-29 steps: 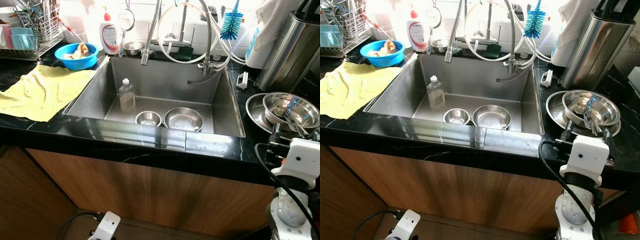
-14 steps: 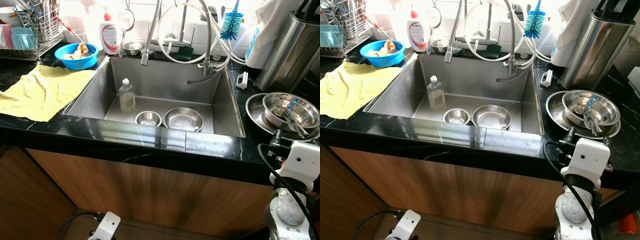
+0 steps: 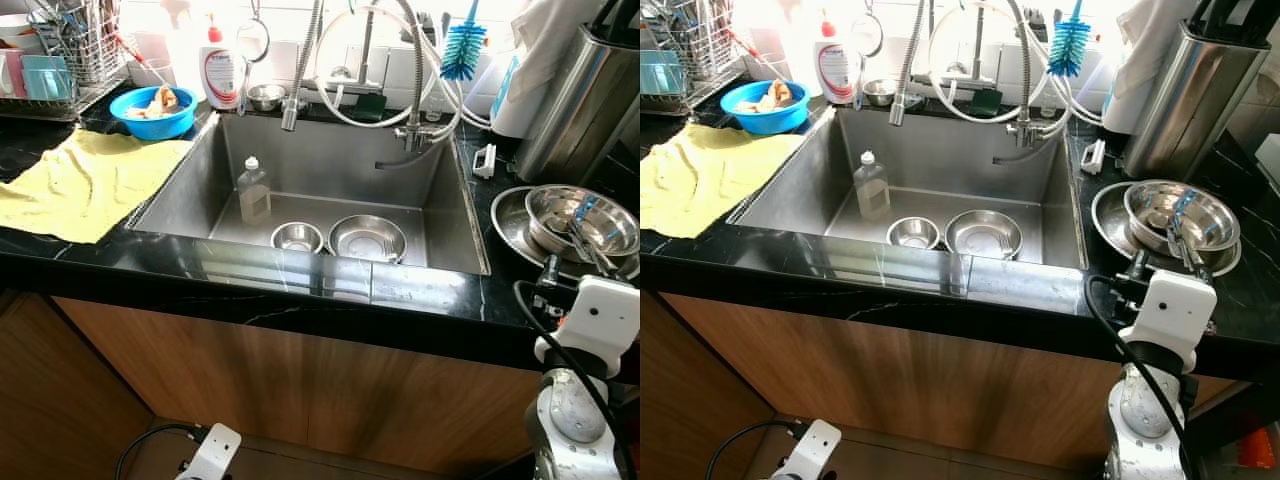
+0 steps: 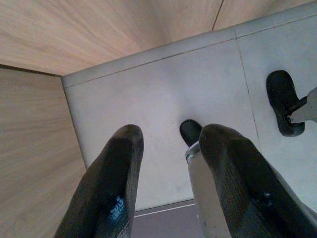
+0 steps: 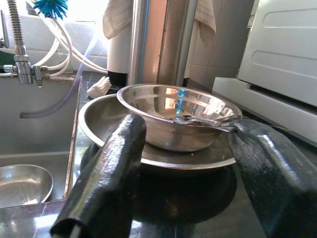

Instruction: Kitchen organization

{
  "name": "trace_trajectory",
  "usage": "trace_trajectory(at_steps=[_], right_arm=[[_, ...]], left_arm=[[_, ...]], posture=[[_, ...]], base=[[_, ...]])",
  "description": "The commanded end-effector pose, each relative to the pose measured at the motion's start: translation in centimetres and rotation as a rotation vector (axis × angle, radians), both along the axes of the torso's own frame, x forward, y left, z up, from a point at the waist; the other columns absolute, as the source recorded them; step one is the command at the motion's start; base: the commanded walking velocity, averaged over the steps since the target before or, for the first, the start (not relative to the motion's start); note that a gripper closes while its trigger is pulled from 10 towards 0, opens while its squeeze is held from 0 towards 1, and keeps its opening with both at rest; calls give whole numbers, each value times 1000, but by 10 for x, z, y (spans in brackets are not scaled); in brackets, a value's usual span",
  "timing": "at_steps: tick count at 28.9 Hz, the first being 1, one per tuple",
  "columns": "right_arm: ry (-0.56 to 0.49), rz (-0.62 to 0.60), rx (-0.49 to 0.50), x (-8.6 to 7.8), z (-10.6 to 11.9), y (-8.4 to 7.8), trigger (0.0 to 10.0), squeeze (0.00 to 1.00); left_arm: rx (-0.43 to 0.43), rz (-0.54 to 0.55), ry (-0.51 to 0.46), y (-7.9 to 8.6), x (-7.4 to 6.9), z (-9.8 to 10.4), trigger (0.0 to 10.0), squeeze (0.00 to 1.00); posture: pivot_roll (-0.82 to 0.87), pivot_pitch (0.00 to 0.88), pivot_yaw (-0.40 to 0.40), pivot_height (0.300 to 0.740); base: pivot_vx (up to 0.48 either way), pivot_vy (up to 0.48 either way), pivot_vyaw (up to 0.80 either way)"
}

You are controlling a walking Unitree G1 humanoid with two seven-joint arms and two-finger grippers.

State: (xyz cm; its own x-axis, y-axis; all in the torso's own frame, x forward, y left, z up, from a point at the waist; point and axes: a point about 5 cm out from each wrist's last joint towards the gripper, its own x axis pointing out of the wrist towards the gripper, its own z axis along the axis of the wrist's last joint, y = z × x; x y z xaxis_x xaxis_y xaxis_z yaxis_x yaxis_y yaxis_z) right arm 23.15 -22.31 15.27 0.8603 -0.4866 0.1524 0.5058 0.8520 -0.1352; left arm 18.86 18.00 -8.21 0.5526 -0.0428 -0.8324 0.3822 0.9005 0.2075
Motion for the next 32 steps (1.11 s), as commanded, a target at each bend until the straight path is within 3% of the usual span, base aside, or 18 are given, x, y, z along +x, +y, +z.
trace_trajectory(at_steps=[1, 9, 32], right_arm=[[11, -10, 2, 1, -1, -3, 4157, 0], [11, -9, 2, 1, 0, -4, 2902, 0], [-14, -35, -17, 2, 8, -13, 2745, 0]], left_arm=[[-1, -2, 1, 0, -1, 0, 10000, 0], [-2, 0, 0, 0, -1, 0, 10000, 0], [-1, -2, 0, 1, -1, 0, 10000, 0]], posture=[[-158, 0, -49, 740], [-157, 0, -51, 740], [-159, 1, -47, 740]], base=[[0, 0, 0], [0, 0, 0], [0, 0, 0]])
